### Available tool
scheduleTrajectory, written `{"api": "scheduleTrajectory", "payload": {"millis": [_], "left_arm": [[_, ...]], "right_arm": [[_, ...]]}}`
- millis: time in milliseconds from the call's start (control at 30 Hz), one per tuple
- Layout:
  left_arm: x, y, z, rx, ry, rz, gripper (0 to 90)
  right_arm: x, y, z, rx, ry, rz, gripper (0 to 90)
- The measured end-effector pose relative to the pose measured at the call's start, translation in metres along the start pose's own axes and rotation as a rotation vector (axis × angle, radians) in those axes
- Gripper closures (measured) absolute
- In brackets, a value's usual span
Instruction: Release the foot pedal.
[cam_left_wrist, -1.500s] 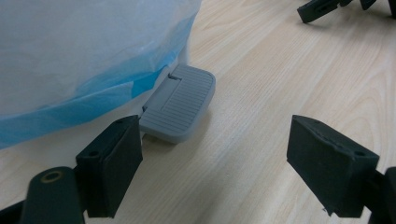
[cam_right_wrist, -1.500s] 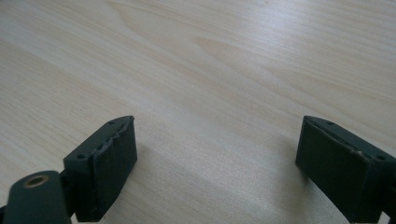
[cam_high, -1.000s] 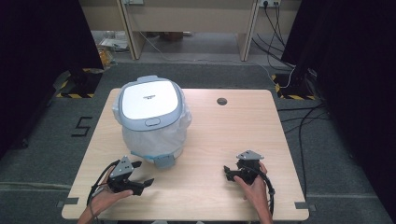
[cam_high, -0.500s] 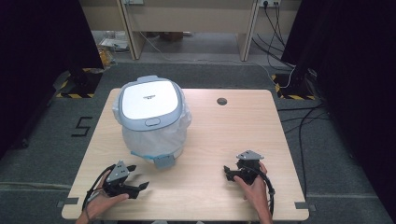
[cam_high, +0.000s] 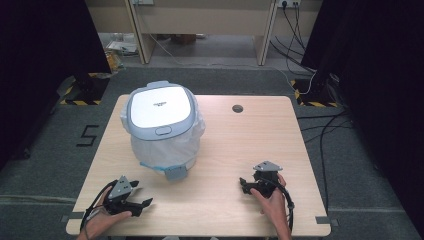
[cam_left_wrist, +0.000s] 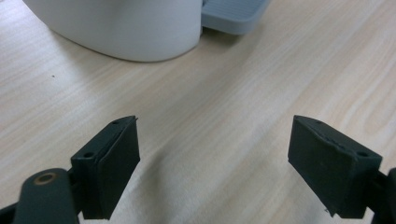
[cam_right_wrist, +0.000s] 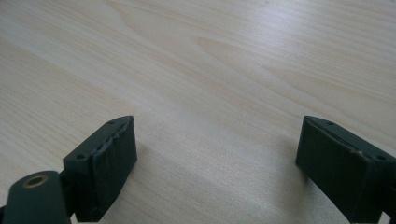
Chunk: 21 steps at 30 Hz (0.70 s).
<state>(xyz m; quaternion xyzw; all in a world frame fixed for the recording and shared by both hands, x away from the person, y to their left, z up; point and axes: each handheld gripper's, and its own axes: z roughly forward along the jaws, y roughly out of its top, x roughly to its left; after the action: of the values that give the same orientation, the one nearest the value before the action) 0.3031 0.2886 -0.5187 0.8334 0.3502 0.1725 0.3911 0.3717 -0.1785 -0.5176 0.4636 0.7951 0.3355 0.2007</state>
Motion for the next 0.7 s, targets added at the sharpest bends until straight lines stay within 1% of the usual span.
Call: {"api": "scheduleTrajectory", "payload": {"millis": [67, 100, 133, 167, 267, 300, 700], "left_arm": [[-0.0019, -0.0032, 0.0019, 0.033, 0.027, 0.035, 16.4], [-0.0019, -0.0050, 0.0023, 0.023, 0.014, 0.019, 15.7], [-0.0016, -0.0054, 0.0025, 0.025, 0.002, 0.006, 16.5], [-0.0016, -0.0056, 0.0020, 0.029, -0.001, 0.008, 16.5], [-0.0022, -0.0062, 0.0024, 0.031, -0.013, -0.024, 16.7], [-0.0022, -0.0063, 0.0024, 0.031, -0.017, -0.028, 16.9], [-0.0018, -0.0063, 0.0027, 0.030, -0.021, -0.029, 16.9]], "right_arm": [[0.0000, 0.0000, 0.0000, 0.000, 0.000, 0.000, 12.5], [0.0000, 0.0000, 0.0000, 0.000, 0.000, 0.000, 12.5], [0.0000, 0.0000, 0.0000, 0.000, 0.000, -0.001, 12.5], [0.0000, 0.0000, -0.0001, 0.001, 0.000, 0.000, 12.5], [0.0001, -0.0001, 0.0000, 0.000, -0.002, 0.000, 12.4], [0.0002, -0.0001, -0.0001, 0.001, -0.001, 0.001, 12.5], [0.0007, -0.0002, -0.0003, 0.002, -0.002, 0.006, 12.4]]}}
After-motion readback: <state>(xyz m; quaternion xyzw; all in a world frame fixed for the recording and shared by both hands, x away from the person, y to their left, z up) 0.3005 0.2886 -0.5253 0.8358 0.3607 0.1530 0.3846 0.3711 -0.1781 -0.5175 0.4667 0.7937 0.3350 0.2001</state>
